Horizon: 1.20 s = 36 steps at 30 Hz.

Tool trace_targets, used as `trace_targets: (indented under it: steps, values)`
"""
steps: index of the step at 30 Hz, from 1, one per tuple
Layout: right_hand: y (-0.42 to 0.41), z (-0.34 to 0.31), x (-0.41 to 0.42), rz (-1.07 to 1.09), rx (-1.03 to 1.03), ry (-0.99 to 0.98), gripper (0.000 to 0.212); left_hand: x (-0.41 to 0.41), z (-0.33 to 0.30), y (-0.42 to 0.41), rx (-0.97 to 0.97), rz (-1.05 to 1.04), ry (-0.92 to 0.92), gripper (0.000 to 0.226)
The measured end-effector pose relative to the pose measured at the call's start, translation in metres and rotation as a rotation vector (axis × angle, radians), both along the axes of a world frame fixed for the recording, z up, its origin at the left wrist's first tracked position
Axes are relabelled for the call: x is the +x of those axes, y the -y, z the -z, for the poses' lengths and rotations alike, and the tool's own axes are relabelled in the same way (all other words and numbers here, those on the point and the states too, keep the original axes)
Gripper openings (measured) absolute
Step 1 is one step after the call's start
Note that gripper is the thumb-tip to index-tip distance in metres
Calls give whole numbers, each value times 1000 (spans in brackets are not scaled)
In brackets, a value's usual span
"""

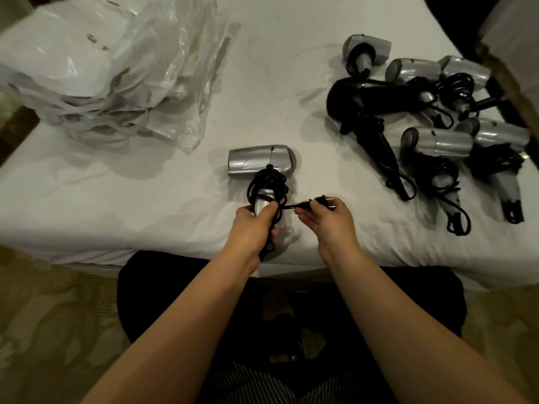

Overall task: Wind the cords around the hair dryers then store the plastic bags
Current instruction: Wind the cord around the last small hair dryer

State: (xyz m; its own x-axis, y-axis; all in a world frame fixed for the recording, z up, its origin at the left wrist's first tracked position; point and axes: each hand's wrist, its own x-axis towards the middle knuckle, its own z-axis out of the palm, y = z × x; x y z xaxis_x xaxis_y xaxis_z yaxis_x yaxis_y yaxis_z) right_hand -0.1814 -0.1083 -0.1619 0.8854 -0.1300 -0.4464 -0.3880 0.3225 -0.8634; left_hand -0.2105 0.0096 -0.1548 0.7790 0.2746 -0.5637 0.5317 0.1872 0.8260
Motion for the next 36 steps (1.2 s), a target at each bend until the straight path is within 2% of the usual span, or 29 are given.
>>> trace_targets:
  steps: [6,11,14,17,21,24,27,33,36]
  values:
    - [7,6,12,72,93,-114,8,-7,-9,-11,-58,-12,12,21]
    - [7,-3,12,109,115,-112,12,-7,-11,-16,-137,-94,71,20]
    - [9,-14,3,93,-6,26,6,-4,-6,-13,-95,-142,72,42]
    - [10,-23,-15,-9,-217,200,19,-8,-1,-2,24,-82,89,44]
    - [14,-21,-30,-76,-279,228,19,-12,1,6,151,75,136,37]
    - [16,-20,-32,-72,-279,238,20,-11,7,0,460,142,212,35]
    - [16,-19,-32,-88,-277,239,18,-9,5,-4,693,182,383,27]
    - [17,-15,-26,-69,-204,210,7,15,-6,-21,1058,661,520,17]
    - [17,-12,-25,-93,-193,237,15,24,-14,-25,1211,845,570,15]
